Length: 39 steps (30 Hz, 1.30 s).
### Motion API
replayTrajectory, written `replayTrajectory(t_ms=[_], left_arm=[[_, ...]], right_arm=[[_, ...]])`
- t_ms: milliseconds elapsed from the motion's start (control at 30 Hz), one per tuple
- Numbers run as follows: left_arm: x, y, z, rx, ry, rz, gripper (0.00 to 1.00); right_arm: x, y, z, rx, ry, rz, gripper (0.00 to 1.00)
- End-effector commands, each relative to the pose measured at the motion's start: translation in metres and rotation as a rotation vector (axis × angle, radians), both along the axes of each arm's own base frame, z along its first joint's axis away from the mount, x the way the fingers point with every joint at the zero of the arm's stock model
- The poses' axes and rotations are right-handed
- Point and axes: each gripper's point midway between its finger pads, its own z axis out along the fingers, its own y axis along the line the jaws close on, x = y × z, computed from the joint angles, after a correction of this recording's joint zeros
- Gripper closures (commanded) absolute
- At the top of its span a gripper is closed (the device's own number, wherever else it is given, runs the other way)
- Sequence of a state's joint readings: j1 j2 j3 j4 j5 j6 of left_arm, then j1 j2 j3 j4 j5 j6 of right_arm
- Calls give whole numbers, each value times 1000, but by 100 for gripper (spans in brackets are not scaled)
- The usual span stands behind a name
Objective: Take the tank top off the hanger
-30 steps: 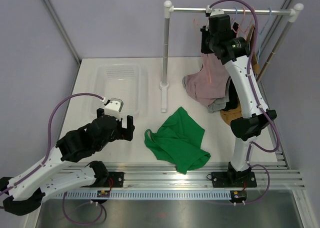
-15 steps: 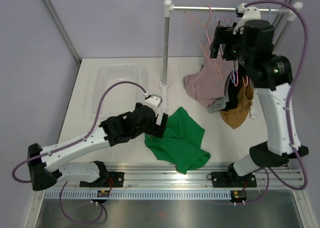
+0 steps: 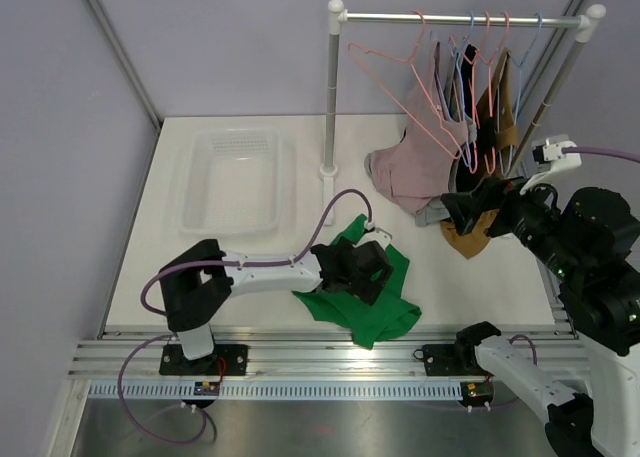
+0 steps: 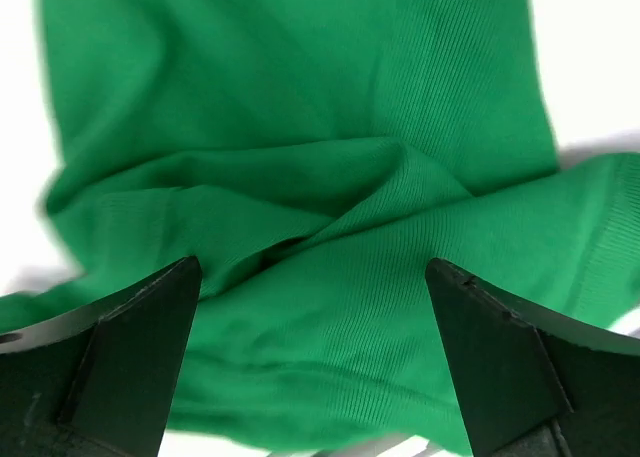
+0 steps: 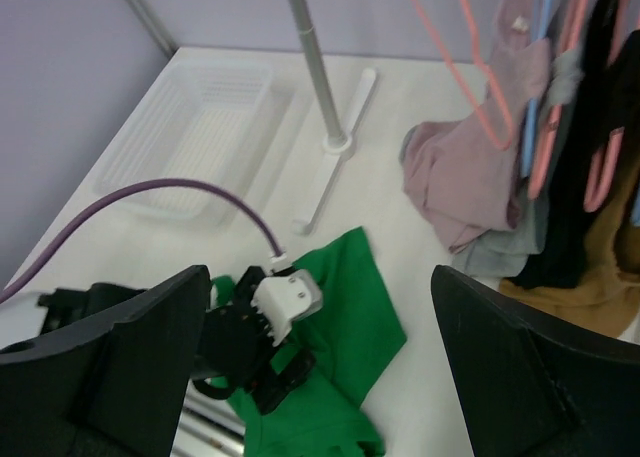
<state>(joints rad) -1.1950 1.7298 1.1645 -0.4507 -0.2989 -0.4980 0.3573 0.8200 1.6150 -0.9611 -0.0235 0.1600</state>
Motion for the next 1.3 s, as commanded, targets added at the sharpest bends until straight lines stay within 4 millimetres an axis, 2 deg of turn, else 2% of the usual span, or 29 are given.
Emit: replayTrajectory(t_ms=[0,67,133,200,233,267,300,333,367,500,567,600,667,767,867,900,933,1000,1033,1067,1100,1133,1200,1233,1267], left_arm=[[-2,-27,-14,-81,27,8,2],[-5,-26,-28,-72,49,15,7],[-6,-24,-39,-59,57,23,38],[-5,-21,-40,-54,47,39,81],[-5,-18,-37,-46,44,39,94],[-4,-17,-31,-46,33,45,100],[0,-14,-24,-39,5,58,100],[2,-14,-6,-65,-21,63,100],[3,-8,2,-55,-35,67,100],[22,10,77,-86,-179,135,100],[26,29,112,-73,-236,151,100],[36,34,139,-90,-295,189,100],[42,58,166,-57,-337,223,100],[63,92,212,-52,-412,311,100],[84,126,248,-56,-452,389,100],[89,136,256,-54,-463,411,100],[101,154,264,-38,-477,450,100],[113,168,283,-70,-492,482,100],[127,187,288,-49,-504,522,100],[134,194,297,-69,-506,538,100],[143,200,295,-54,-497,554,100],[155,219,295,-30,-495,593,100],[167,229,298,-42,-480,608,100],[180,244,291,-19,-464,642,100],[185,246,289,-33,-443,633,100]], right_arm=[[-11,35,-10,66,14,197,1],[-12,45,-22,79,36,252,1],[-15,52,-30,88,51,294,0],[-15,53,-37,91,61,296,1],[-15,52,-37,90,54,295,0],[-15,51,-38,88,53,289,1],[-14,49,-39,86,52,277,0],[-14,49,-40,84,52,274,1],[-15,49,-40,83,50,276,0],[-14,45,-39,82,41,254,1],[-12,43,-39,76,38,241,0],[-12,42,-38,74,35,235,0],[-10,40,-39,67,35,219,1],[-6,34,-40,62,32,181,1],[-2,26,-36,67,18,127,0],[-2,24,-34,68,11,112,1],[-1,21,-34,64,11,98,0],[2,15,-34,58,9,59,0],[3,14,-33,56,7,52,1],[5,11,-33,52,8,32,0],[6,9,-35,48,16,21,0],[7,8,-34,44,16,11,1],[10,2,-36,35,26,-28,1],[13,-2,-37,32,29,-55,0],[16,-6,-36,26,28,-81,0]])
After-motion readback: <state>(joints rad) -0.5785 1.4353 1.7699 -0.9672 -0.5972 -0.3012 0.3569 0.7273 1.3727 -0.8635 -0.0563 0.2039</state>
